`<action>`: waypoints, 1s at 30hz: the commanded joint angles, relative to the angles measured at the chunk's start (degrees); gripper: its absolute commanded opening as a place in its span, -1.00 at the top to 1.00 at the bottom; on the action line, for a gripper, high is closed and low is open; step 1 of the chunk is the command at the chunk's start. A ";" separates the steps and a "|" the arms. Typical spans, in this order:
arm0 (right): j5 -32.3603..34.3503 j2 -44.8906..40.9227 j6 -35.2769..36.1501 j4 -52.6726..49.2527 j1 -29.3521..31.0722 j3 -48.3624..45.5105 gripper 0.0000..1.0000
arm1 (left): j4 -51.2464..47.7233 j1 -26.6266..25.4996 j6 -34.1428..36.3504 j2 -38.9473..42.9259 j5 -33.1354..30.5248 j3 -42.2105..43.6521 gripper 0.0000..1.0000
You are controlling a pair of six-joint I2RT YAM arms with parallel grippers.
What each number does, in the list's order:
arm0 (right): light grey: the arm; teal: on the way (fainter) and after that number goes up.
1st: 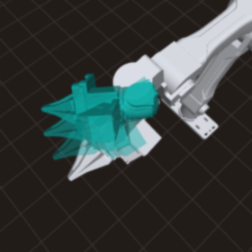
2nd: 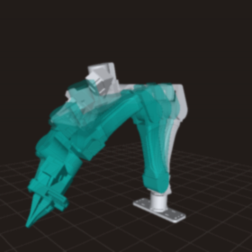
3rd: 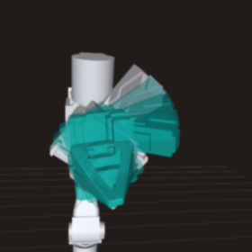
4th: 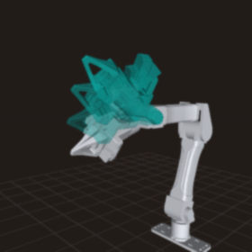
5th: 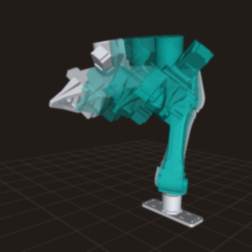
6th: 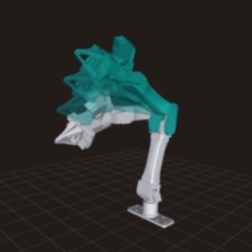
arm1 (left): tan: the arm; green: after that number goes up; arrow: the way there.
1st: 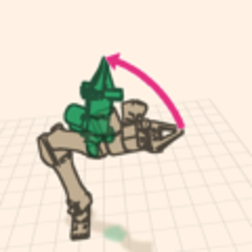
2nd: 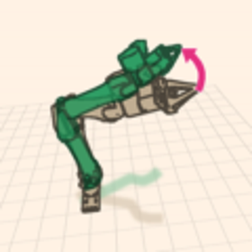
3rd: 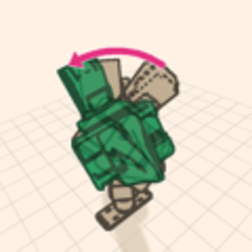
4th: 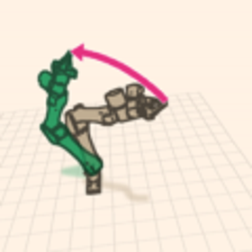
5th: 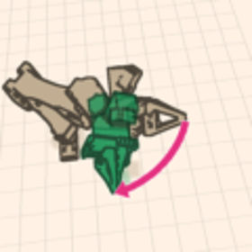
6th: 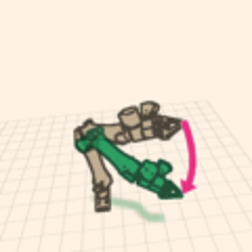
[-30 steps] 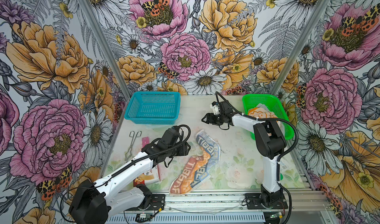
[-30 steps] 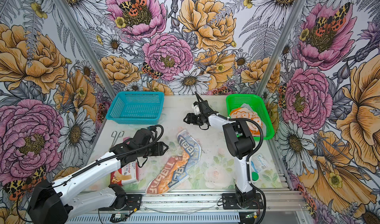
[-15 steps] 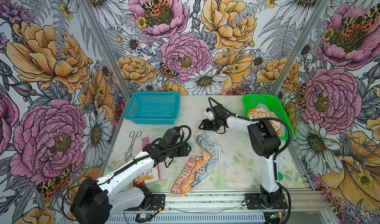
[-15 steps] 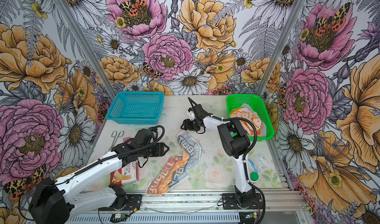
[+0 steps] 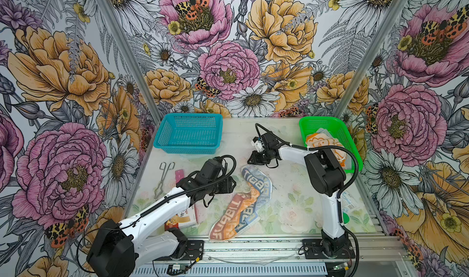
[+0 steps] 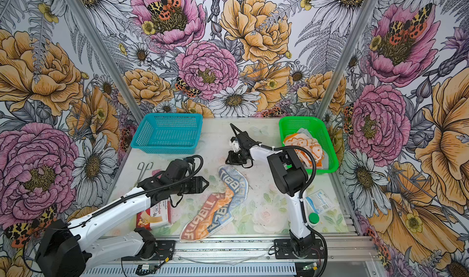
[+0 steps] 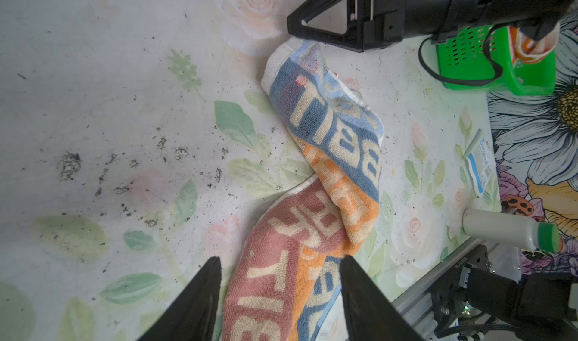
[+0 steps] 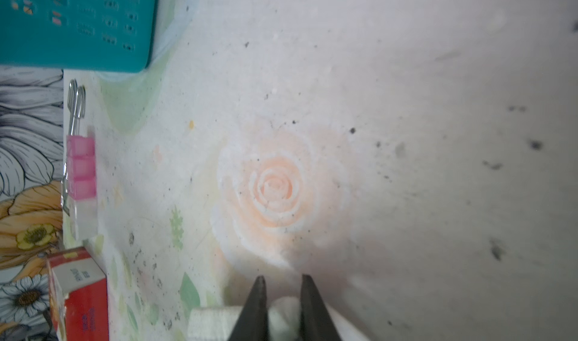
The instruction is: Fold and stack the towels
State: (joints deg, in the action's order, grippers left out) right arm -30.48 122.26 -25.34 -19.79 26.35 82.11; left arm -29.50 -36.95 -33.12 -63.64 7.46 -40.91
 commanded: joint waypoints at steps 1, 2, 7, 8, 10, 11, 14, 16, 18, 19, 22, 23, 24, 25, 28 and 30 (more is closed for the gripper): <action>-0.88 -3.26 0.81 -0.91 0.46 -0.37 1.00 | 1.64 -0.13 0.17 -0.12 0.28 -0.30 -0.25; -0.93 -4.04 0.98 -1.18 0.46 -0.15 1.00 | 1.71 -0.08 0.26 -0.22 0.27 -0.38 -0.25; -0.07 -7.95 1.93 -7.14 0.37 6.17 1.00 | 1.89 -0.10 1.54 -2.00 0.11 -2.33 -0.25; -0.04 -8.85 2.03 -8.08 0.37 7.75 1.00 | 1.94 -0.11 1.68 -2.31 0.08 -2.71 -0.26; 0.52 -11.33 1.86 -10.70 0.37 10.14 1.00 | 1.90 -0.14 2.13 -3.19 -0.23 -3.79 -0.25; 0.93 -12.61 1.94 -11.92 0.37 10.64 1.00 | 1.87 -0.25 2.26 -3.58 -0.41 -4.21 -0.26; 2.82 -19.30 1.93 -15.27 0.37 6.84 1.00 | 1.88 -1.01 2.96 -5.25 -1.27 -5.80 -0.26; 5.28 -25.10 1.26 -15.80 0.38 -0.16 1.00 | 1.94 -1.91 3.32 -6.47 -1.90 -6.75 -0.26; 8.16 -31.56 -0.54 -15.89 0.37 -9.88 1.00 | 2.51 -2.79 4.06 -8.31 -1.66 -7.69 -0.26; 10.17 -35.01 -1.71 -15.86 0.39 -15.47 1.00 | 3.28 -3.32 4.57 -9.40 -1.12 -8.06 -0.26; 18.41 -44.46 -6.62 -16.09 0.22 -30.74 1.00 | 6.94 -4.29 6.53 -12.83 2.25 -8.65 -0.26; 20.85 -47.49 -8.49 -16.07 0.28 -34.85 1.00 | 8.20 -4.41 7.10 -14.06 2.98 -8.89 -0.26; 22.87 -50.00 -9.89 -16.07 0.29 -37.70 1.00 | 9.11 -4.46 7.48 -15.19 3.45 -9.21 -0.26; 24.18 -52.43 -11.48 -16.07 0.36 -40.77 1.00 | 9.98 -4.45 7.87 -16.56 3.79 -9.59 -0.25; 26.41 -56.06 -14.41 -16.24 0.33 -45.67 1.00 | 9.98 -4.43 8.94 -20.90 3.84 -12.53 -0.24; 26.74 -55.63 -15.46 -16.27 0.44 -46.89 1.00 | 9.59 -4.33 8.99 -23.74 3.59 -14.73 -0.24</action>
State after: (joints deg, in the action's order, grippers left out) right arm -8.49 68.01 -36.80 -38.00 26.35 35.05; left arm -22.65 -41.25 -26.33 -85.23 9.76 -52.36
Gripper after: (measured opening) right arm 0.061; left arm 0.620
